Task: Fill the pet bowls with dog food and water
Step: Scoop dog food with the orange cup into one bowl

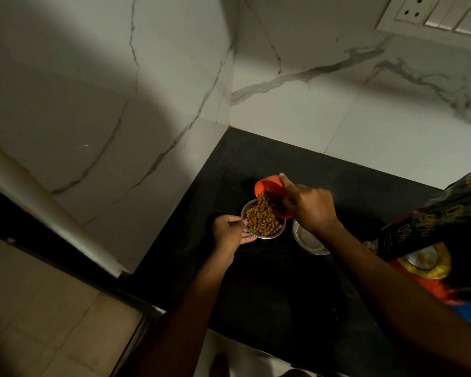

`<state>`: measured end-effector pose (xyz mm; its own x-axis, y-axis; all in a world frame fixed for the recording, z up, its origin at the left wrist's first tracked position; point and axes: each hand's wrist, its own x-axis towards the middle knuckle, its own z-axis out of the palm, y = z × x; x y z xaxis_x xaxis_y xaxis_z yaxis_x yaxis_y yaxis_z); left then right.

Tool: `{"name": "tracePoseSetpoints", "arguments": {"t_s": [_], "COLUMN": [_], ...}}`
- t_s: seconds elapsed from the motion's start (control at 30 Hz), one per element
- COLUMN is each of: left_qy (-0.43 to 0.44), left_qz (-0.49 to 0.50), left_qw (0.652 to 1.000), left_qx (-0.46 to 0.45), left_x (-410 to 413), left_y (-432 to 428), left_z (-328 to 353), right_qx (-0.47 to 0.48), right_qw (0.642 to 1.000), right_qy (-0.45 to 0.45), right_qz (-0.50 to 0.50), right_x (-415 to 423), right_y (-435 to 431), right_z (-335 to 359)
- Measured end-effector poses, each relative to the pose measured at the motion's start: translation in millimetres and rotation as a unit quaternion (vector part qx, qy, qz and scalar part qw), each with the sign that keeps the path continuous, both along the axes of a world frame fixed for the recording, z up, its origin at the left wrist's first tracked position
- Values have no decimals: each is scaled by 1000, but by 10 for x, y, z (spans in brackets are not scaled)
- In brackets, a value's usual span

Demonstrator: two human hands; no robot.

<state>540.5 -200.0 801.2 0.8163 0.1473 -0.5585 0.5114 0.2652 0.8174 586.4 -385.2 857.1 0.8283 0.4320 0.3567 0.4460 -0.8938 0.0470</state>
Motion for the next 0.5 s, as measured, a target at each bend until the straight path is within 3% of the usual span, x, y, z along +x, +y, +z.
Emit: {"name": "tracePoseSetpoints", "arguments": {"t_s": [0.5], "left_qy": [-4], "left_qz": [10], "left_qw": [1000], "left_qx": [-17], "left_x": [-4], "left_y": [-5], "left_z": [19], "right_qx": [2], "right_qw": [997], "right_qy": [-60], "right_qz": [52], "right_x": [-59], "right_y": [29], "right_z": [19]}}
